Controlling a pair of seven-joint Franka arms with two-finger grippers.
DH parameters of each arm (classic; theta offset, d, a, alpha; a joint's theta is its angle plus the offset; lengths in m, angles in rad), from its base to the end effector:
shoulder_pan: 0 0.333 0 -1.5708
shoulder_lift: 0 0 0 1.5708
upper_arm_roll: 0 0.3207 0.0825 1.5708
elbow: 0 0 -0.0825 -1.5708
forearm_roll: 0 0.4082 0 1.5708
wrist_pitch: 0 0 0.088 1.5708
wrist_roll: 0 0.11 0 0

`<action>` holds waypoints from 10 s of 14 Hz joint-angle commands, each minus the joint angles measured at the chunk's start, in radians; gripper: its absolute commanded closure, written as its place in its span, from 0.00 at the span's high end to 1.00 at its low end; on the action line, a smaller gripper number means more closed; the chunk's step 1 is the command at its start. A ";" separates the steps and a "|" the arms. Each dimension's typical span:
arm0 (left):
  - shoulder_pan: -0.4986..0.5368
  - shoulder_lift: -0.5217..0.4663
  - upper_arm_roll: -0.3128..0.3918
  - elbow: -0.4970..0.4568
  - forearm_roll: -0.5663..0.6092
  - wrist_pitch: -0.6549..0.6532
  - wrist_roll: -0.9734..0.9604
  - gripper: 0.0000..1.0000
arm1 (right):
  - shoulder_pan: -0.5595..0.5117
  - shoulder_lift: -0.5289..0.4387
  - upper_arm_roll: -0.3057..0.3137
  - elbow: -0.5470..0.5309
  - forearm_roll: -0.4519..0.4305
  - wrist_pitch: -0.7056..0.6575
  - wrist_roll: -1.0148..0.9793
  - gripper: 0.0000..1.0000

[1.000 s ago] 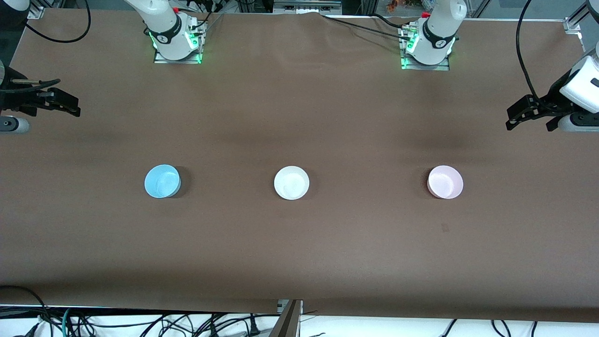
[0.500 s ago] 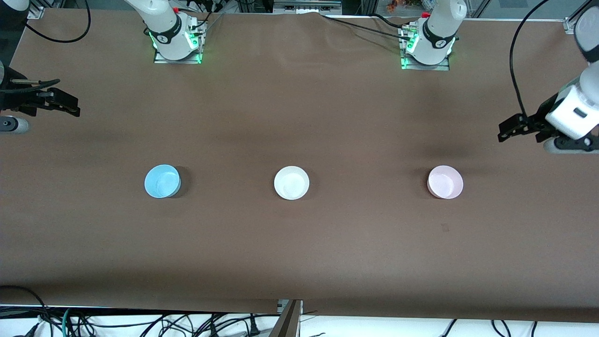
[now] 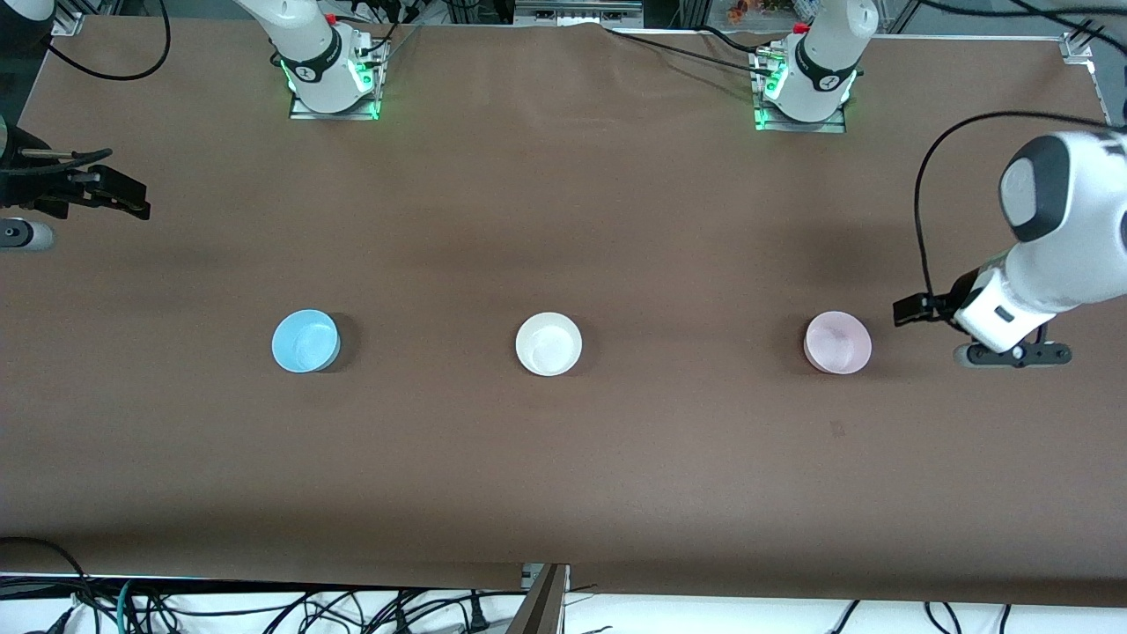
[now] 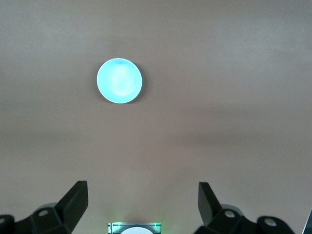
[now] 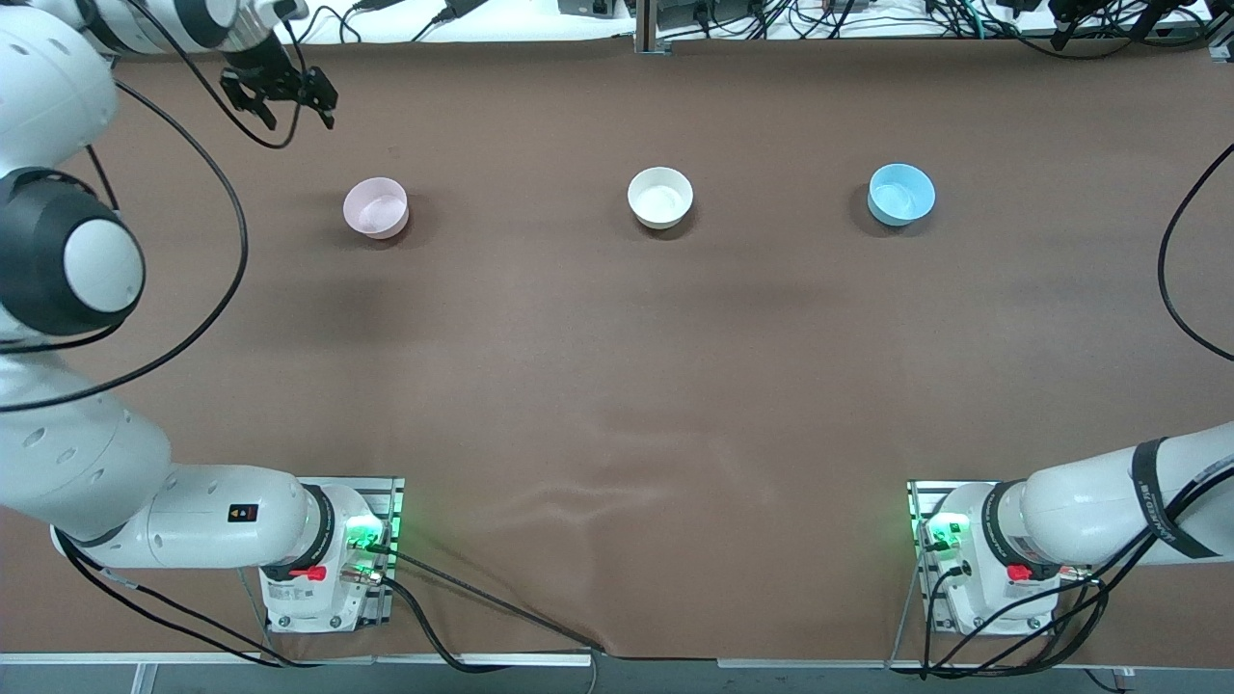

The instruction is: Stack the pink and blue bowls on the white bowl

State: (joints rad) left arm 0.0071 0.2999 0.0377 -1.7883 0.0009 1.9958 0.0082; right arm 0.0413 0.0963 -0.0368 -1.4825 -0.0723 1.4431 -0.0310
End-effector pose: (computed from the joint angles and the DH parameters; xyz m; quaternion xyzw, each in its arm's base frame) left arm 0.6460 0.0275 0.3673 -0.9988 -0.0175 0.0462 0.0048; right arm 0.5941 -0.0050 0.6030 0.9969 0.0155 -0.0682 0.0369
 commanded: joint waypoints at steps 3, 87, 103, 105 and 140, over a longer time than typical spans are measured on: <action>0.008 0.056 0.002 -0.120 0.011 0.197 -0.004 0.99 | -0.011 -0.006 0.003 -0.004 0.014 0.005 0.009 1.00; -0.559 0.403 -0.214 0.191 0.022 0.558 -1.557 0.00 | -0.070 0.421 0.060 -0.234 0.304 0.656 -0.190 0.00; -0.627 0.459 -0.163 0.221 0.065 0.563 -1.617 0.00 | -0.058 0.387 0.201 -0.214 0.302 0.620 0.126 0.00; -0.624 0.459 -0.163 0.231 0.064 0.563 -1.617 0.01 | -0.058 0.387 0.222 -0.213 0.302 0.620 0.172 0.00; 0.125 0.076 -0.173 0.606 0.001 -0.605 -0.301 0.38 | 0.339 0.654 0.279 0.033 0.240 0.846 0.727 0.00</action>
State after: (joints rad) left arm 0.1486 0.4295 -0.1244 -1.0907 -0.0387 1.3476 -0.3194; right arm 0.3687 0.7262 0.2477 -1.4783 0.1858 2.2904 0.6822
